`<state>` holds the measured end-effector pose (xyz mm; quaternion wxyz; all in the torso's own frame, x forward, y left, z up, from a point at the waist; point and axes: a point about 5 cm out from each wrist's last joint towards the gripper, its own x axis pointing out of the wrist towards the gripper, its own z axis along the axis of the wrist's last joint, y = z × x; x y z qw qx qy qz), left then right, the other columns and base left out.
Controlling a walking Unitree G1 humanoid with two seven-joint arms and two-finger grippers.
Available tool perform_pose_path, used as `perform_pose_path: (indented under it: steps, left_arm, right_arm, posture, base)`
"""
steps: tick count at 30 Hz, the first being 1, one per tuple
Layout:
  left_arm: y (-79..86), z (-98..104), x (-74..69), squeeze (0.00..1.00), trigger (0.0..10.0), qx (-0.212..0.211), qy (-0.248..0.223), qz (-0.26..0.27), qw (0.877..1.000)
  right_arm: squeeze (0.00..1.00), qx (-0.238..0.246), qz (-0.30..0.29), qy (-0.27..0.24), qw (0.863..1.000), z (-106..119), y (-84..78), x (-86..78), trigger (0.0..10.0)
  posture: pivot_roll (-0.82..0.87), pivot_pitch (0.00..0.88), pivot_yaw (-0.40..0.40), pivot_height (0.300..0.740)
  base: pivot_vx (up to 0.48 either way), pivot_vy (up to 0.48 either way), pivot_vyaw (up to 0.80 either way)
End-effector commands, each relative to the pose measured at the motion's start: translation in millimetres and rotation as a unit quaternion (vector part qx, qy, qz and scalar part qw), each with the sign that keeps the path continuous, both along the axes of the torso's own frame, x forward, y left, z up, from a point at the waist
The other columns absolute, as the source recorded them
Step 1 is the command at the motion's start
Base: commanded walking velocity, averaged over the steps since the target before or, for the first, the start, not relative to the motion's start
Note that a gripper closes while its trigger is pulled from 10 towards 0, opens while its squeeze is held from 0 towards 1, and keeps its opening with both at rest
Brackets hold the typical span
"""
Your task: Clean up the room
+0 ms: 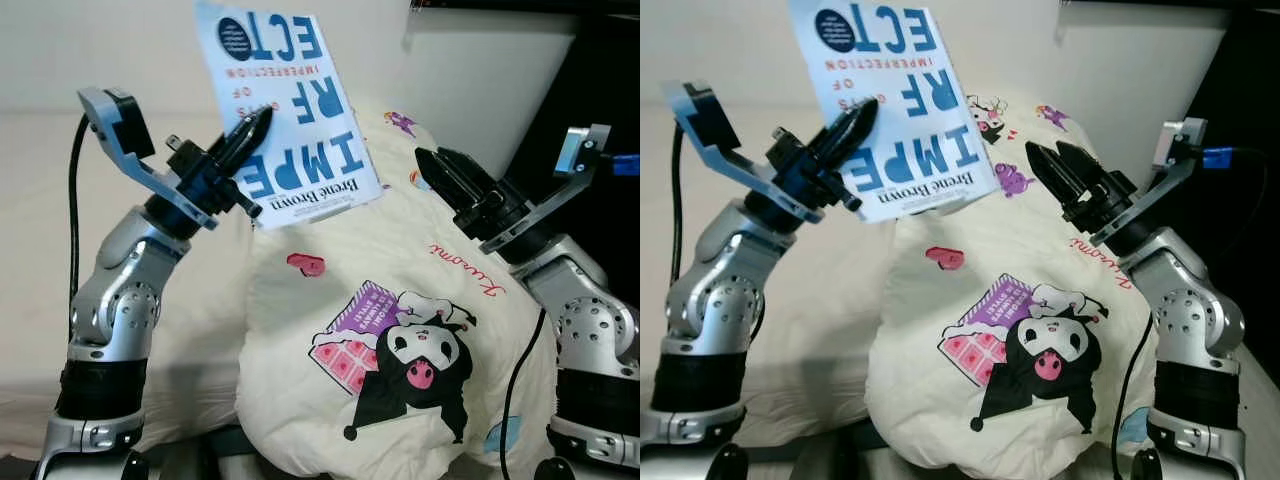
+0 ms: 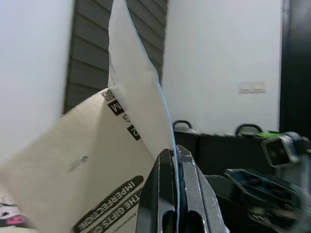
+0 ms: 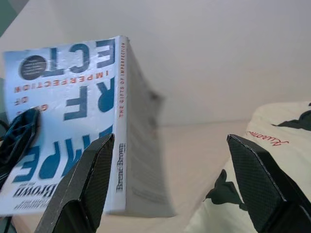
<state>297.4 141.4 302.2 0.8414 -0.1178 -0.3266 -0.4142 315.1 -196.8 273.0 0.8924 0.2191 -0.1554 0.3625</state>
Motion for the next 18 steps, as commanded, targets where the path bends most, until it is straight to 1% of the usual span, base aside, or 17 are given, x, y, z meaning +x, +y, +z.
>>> perform_pose_path:
  steps: [1, 4, 14, 16, 17, 18]
  left_arm:
    - [-8.8, 4, -8.3, 0.0, 10.0, 0.002, -0.018, -0.027, 0.999]
    - [-17.9, 2, -14.3, 0.0, 10.0, 0.008, -0.015, -0.049, 0.999]
    - [-27.6, 5, -20.1, 0.0, 10.0, 0.007, -0.02, -0.073, 0.997]
    - [-31.9, 6, -21.3, 0.0, 10.0, 0.005, -0.021, -0.078, 0.997]
    - [-31.9, 6, -21.3, 0.0, 10.0, 0.005, -0.021, -0.078, 0.997]
    - [-33.5, 6, -21.6, 0.0, 10.0, 0.005, -0.022, -0.08, 0.997]
  right_arm:
    - [0.0, -0.001, 0.003, 0.003, 1.0, 2, 2.9, 0.5, 10.0]
    - [0.0, 0.005, 0.026, 0.009, 1.0, 1, 9.5, -2.8, 10.0]
    - [0.0, -0.021, 0.08, 0.029, 0.996, -11, 23.6, -9.5, 10.0]
    - [0.0, -0.056, 0.111, 0.061, 0.99, -26, 35.6, -12.7, 10.0]
    - [0.0, -0.056, 0.111, 0.061, 0.99, -26, 35.6, -12.7, 10.0]
    - [0.0, -0.072, 0.125, 0.074, 0.987, -32, 40.6, -15.5, 10.0]
  posture:
    - [0.0, 0.02, -0.056, 0.492]
    - [0.01, 0.021, -0.056, 0.492]
    - [0.01, 0.024, -0.059, 0.492]
    - [0.01, 0.024, -0.061, 0.492]
    - [0.01, 0.024, -0.061, 0.492]
    - [0.01, 0.025, -0.062, 0.492]
  base:
    - [0.0, 0.0, 0.0]
    - [0.0, 0.0, 0.0]
    - [0.0, 0.0, 0.0]
    - [0.0, 0.0, 0.0]
    - [0.0, 0.0, 0.0]
    - [0.0, 0.0, 0.0]
